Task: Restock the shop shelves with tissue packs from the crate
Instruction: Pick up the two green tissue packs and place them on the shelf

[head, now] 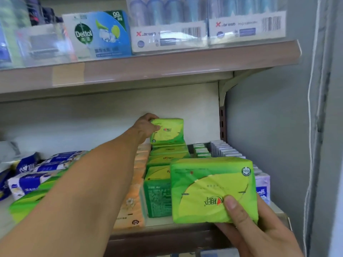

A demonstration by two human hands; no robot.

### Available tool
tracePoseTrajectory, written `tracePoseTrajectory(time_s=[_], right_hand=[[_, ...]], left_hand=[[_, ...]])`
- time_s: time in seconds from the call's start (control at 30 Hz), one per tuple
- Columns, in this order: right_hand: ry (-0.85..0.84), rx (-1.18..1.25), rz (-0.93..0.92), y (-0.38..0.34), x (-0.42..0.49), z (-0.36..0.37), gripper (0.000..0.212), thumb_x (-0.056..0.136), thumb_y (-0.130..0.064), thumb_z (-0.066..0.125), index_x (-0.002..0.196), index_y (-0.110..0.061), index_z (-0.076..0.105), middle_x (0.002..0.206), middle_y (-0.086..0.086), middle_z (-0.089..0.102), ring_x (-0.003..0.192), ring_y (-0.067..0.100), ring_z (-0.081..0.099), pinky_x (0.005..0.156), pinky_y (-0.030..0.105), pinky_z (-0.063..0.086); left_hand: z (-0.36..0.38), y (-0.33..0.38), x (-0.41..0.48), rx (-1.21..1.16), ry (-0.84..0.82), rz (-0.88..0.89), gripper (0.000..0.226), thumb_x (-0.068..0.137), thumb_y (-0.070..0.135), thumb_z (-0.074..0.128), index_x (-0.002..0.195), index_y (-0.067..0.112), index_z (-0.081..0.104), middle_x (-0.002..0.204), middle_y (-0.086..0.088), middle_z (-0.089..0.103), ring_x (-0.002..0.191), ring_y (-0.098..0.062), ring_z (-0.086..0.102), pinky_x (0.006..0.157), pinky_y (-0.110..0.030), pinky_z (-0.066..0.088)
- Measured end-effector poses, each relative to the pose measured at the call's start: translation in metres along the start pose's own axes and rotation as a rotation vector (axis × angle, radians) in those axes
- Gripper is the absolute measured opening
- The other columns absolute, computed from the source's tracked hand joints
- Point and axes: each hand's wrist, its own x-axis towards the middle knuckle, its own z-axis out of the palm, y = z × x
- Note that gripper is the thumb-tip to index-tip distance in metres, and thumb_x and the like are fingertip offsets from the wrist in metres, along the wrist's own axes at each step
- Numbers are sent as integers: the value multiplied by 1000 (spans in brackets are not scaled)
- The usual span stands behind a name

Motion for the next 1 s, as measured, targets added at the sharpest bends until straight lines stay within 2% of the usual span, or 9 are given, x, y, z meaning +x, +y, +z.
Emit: tracePoseTrajectory(time_s=[0.13, 0.23, 0.47, 0.57, 0.7, 0.77, 0.83, 0.93, 1.0], right_hand=[[49, -2, -34, 3, 5, 0, 83, 38, -23, 100, 118, -16, 77, 101, 13, 79, 87, 32, 78, 73, 46, 62], [104, 13, -54, 8, 7, -4, 62, 59, -21, 86, 120, -16, 75, 104, 11, 79, 88, 30, 78, 74, 45, 62], [105, -25, -78, 10, 1, -5, 72, 52, -30, 81, 122, -15, 73, 104, 7, 80, 94, 25, 78, 78, 41, 62], [57, -57, -84, 6, -9, -6, 65, 65, -29, 80, 127, -17, 70, 109, 4, 79, 102, 23, 76, 84, 40, 61], [-38, -72, -109, -8, -30, -3, 49, 82, -23, 72, 131, -18, 69, 115, 2, 77, 107, 19, 74, 90, 38, 61], [-50, -66, -116, -13, -45, -4, 48, 83, -24, 71, 131, -18, 68, 118, 1, 77, 110, 20, 73, 90, 38, 60], [-65, -54, -121, -17, -59, -6, 46, 85, -22, 69, 131, -17, 68, 118, 1, 77, 109, 19, 73, 88, 36, 61], [-67, -49, -122, -21, -82, -8, 48, 84, -20, 70, 131, -13, 67, 111, -2, 78, 104, 18, 75, 81, 31, 62], [-71, -44, -105, -23, -94, -10, 46, 84, -19, 70, 130, -11, 68, 110, -1, 79, 104, 20, 75, 81, 31, 62]], left_hand=[[3, -4, 6, 97, -15, 21, 40, 89, 8, 76, 122, 25, 62, 130, -7, 62, 110, -28, 66, 95, -43, 59], [5, -5, 2, 230, -14, 43, 42, 90, 16, 77, 128, 25, 62, 134, -5, 58, 114, -25, 63, 98, -38, 56], [-7, 22, -26, 436, 82, 60, 74, 93, 40, 72, 155, 18, 37, 158, -10, 40, 142, -28, 43, 111, -25, 35], [-16, 42, -70, 454, 137, 120, 56, 100, 45, 60, 143, 9, 54, 149, -10, 52, 137, -28, 47, 111, -31, 39], [-38, 56, -155, 40, 225, 148, 36, 98, 49, 58, 110, 18, 71, 117, 0, 71, 110, -20, 66, 100, -37, 53], [-44, 62, -211, -165, 136, 136, 42, 97, 53, 57, 111, 16, 71, 108, -2, 73, 104, -21, 70, 97, -44, 57], [-47, 68, -272, -318, -86, 84, 53, 94, 60, 60, 120, 15, 68, 113, -5, 74, 108, -23, 71, 96, -44, 58], [-48, 72, -348, -278, -418, 14, 83, 78, 73, 70, 142, 25, 52, 132, 4, 68, 118, -17, 68, 100, -43, 56], [-45, 73, -378, -207, -447, 39, 85, 74, 67, 78, 145, 32, 48, 132, 12, 67, 117, -8, 67, 100, -38, 55]])
